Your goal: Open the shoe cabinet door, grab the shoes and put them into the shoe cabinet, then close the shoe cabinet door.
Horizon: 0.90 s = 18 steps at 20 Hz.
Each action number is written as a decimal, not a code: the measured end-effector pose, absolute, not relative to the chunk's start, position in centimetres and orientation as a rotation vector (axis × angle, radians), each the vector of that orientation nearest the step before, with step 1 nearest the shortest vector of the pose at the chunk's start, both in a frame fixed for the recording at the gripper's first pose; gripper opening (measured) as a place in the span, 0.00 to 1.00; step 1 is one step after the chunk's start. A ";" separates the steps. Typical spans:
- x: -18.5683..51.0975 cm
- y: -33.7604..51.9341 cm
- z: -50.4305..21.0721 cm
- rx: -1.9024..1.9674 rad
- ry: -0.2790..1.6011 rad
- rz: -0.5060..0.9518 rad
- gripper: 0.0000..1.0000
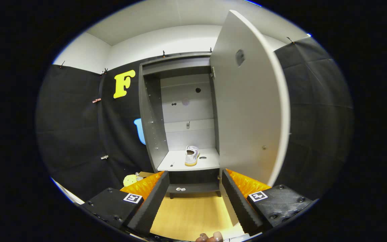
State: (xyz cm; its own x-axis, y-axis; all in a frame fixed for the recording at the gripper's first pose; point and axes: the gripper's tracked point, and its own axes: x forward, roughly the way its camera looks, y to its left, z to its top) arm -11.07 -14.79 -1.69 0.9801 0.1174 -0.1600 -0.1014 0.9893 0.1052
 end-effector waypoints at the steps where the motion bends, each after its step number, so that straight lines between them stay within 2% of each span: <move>1: -11.8 -16.2 -1.3 0.107 0.162 0.110 0.99; 10: -12.6 -29.4 -0.4 0.140 0.111 0.073 0.98; 18: -7.8 -30.5 -2.4 0.156 0.147 0.188 0.98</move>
